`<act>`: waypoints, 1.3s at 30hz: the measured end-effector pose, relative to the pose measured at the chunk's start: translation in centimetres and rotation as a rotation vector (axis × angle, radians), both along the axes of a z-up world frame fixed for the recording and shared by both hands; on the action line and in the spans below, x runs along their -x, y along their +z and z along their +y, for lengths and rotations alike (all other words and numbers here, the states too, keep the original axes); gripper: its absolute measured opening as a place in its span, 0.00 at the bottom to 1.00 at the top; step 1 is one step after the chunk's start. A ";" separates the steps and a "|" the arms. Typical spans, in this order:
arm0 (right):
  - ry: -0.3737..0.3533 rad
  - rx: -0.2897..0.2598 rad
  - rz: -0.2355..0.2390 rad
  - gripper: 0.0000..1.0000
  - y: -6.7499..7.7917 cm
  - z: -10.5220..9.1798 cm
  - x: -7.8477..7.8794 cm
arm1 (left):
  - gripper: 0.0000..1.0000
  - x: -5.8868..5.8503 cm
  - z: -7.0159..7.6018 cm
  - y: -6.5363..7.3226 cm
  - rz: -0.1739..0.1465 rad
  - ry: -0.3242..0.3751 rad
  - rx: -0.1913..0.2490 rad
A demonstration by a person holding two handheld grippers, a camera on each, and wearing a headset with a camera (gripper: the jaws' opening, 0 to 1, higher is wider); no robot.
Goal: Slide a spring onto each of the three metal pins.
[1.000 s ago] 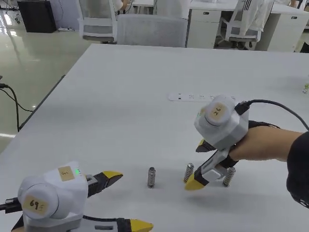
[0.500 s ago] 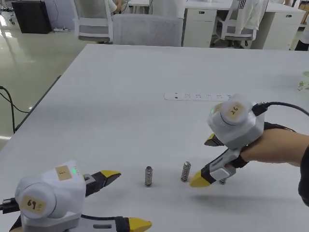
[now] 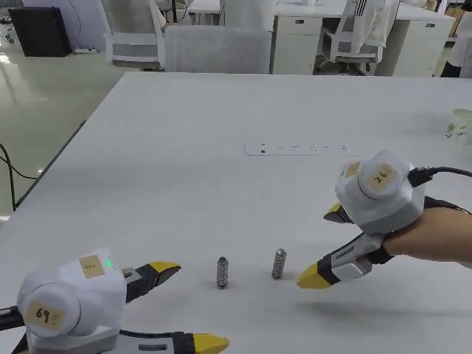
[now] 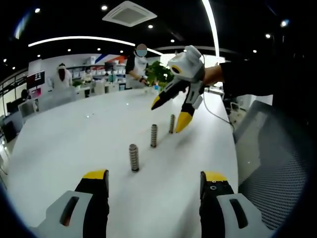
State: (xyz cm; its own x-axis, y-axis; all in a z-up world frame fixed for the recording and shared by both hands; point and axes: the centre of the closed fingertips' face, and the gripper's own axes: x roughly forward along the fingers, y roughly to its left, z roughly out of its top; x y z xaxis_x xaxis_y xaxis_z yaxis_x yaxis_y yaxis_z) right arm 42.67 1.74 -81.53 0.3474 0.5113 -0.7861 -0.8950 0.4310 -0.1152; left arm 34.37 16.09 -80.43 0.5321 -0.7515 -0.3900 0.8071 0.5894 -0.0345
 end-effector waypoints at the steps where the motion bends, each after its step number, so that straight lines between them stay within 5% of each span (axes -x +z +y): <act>1: -0.006 -0.003 -0.004 0.80 0.0 -0.2 0.0 | 0.71 0.0 0.0 0.0 0.000 -0.001 -0.001; 39: -0.109 -0.136 -0.049 0.82 0.1 -3.5 3.0 | 0.72 -0.5 0.1 0.6 -0.004 0.001 -0.006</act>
